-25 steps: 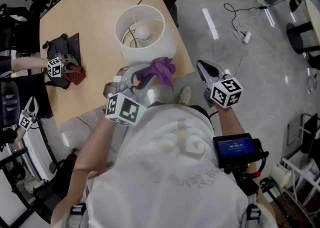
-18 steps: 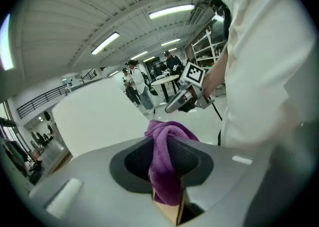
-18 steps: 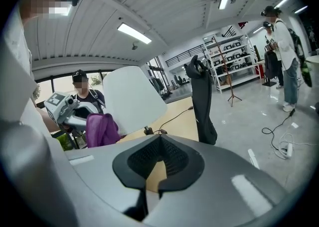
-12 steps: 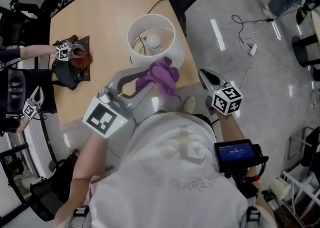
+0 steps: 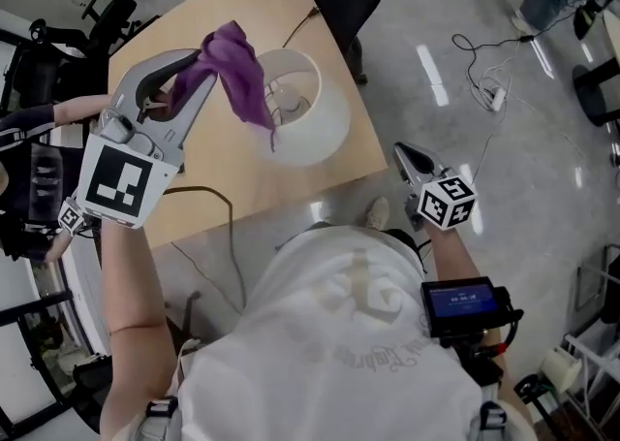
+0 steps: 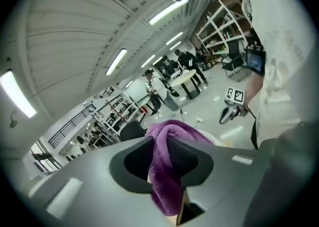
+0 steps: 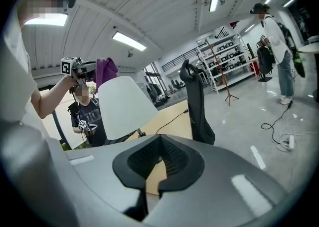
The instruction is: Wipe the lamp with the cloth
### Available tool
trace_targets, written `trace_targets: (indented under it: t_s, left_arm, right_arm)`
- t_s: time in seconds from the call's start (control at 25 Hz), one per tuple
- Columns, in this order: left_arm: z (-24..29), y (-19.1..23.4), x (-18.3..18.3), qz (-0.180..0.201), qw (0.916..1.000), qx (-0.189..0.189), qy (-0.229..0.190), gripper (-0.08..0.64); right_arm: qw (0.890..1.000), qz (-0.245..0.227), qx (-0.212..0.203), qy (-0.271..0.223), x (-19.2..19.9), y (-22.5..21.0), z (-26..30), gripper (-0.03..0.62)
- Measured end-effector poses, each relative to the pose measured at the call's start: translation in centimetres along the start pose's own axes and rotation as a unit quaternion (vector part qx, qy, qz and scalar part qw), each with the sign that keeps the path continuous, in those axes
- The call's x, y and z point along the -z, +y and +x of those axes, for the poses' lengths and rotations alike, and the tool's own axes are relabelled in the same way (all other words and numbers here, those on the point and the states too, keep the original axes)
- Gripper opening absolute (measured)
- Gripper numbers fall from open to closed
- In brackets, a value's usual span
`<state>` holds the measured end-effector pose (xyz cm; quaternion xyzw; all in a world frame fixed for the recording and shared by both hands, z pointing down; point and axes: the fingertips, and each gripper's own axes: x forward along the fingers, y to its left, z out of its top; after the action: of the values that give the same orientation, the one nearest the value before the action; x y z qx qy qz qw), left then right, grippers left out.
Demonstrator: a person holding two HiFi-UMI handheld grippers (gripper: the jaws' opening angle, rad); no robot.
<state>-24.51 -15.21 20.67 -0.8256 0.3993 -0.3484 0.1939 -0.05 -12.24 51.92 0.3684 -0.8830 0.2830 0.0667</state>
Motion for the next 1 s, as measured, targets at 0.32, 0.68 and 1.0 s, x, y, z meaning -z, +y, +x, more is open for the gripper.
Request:
trace_targets:
  t_s: [0.32, 0.68, 1.0]
  left_arm:
    - [8.7, -6.8, 7.8, 0.003, 0.97, 0.136, 0.201, 0.086]
    - [11.1, -11.3, 7.3, -0.008, 0.952, 0.229, 0.203, 0.086]
    - [7.4, -9.0, 10.7, 0.004, 0.9181, 0.247, 0.31, 0.086]
  right_arm:
    - [0.999, 0.025, 0.02, -0.018, 0.3, -1.5, -1.0, 0.014]
    - [0.999, 0.021, 0.024, -0.009, 1.1, -1.5, -1.0, 0.014]
    - [0.999, 0.002, 0.035, 0.001, 0.8, -1.3, -1.5, 0.014]
